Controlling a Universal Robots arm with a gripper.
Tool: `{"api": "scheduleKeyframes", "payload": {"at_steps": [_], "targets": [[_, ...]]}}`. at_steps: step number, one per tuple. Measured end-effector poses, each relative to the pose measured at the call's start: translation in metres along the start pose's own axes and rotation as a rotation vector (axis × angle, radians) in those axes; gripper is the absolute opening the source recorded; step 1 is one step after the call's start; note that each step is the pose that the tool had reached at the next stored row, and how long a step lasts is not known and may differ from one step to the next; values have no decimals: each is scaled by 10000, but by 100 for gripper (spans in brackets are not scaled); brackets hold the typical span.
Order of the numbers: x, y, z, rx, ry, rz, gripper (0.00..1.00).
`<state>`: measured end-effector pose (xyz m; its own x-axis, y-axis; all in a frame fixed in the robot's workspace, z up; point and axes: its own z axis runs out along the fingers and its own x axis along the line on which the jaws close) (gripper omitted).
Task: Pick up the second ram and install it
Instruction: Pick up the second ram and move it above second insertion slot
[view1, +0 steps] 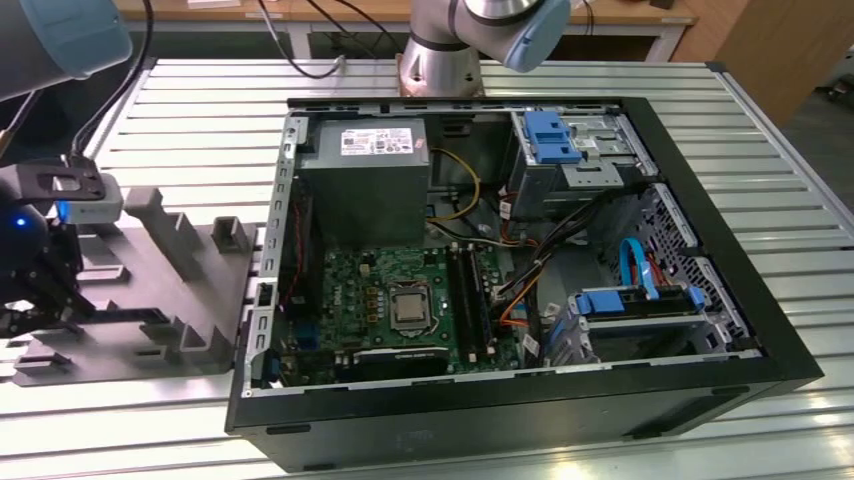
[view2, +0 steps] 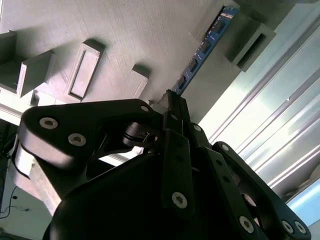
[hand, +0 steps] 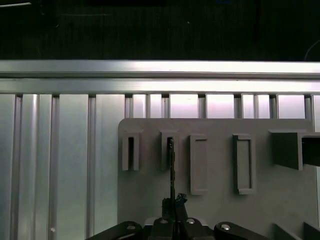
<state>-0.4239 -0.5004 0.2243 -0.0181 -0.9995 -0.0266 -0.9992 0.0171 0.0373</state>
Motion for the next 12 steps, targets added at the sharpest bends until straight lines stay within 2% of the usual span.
{"api": "scheduleKeyframes", "payload": {"at_steps": [7,12], "targets": [[-3,4,-108,0,0,0,12],[-3,4,-117,1,-2,0,12]]}}
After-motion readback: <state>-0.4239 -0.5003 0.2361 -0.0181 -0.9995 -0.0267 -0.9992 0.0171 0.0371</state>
